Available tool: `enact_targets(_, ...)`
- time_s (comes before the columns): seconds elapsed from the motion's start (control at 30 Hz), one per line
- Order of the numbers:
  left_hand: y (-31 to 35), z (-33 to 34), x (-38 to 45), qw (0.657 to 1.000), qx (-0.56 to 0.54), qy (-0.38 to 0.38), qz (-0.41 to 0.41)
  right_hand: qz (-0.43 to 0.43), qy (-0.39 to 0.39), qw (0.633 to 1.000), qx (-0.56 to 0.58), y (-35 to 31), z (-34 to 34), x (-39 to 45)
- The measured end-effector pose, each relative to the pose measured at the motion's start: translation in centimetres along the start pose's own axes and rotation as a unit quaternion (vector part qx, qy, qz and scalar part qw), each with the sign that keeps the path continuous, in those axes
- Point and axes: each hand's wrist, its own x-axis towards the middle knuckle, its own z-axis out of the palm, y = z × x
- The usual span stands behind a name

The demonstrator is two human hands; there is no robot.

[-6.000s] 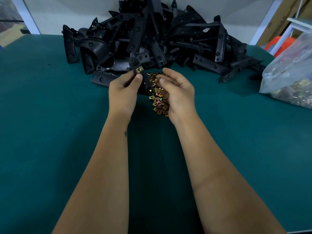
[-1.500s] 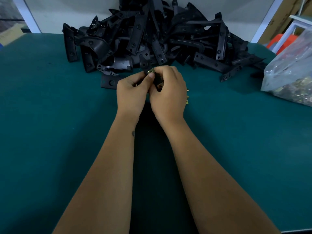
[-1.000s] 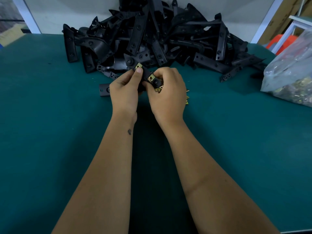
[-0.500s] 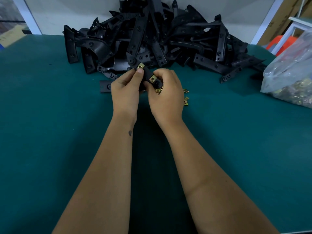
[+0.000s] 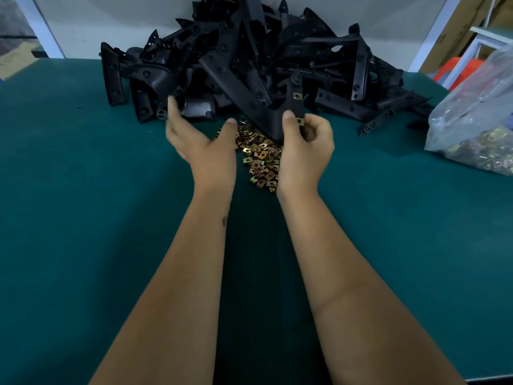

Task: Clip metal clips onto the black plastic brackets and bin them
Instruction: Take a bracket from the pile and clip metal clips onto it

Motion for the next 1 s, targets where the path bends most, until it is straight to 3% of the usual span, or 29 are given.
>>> enact_targets(0.1,0.3,1.2,-0.5,0.975,-0.168,-0.055,-0.135,0.042,-0.028,0.997,0.061,-0.1,0.1,-0.1)
enact_targets(0.23,0.1,1.9,-0.8,0.984,-0.131,-0.061,-0.100,0.087,-0.089,0.987,0.100,-0.3,0.5,-0.8)
enact_targets(0.33,0.3,1.6,-0.7,0.972,-0.187,-0.036,-0.135,0.148,-0.119,0.969,0.155,-0.2,0.7,-1.5)
enact_targets(0.43,0.7,1.6,-1.2,0.962,-0.217,-0.042,-0.159,0.182,-0.121,0.965,0.143,-0.1,0.6,-2.3)
enact_targets(0.57,1.8,2.5,-3.5,0.959,-0.212,-0.059,-0.181,0.197,-0.070,0.966,0.155,-1.1,-1.4,-2.1)
enact_targets(0.7,3.0,4.7,-7.1,0.962,-0.185,-0.106,-0.171,0.148,-0.027,0.977,0.150,-3.5,-5.9,-1.4)
enact_targets(0.83,4.9,7.9,-12.1,0.957,-0.136,-0.217,-0.138,0.094,0.060,0.982,0.153,-6.3,-13.1,-0.9)
enact_targets(1.0,6.3,12.4,-20.5,0.913,-0.122,-0.350,-0.170,0.001,0.180,0.973,0.143,-10.0,-23.3,-1.5)
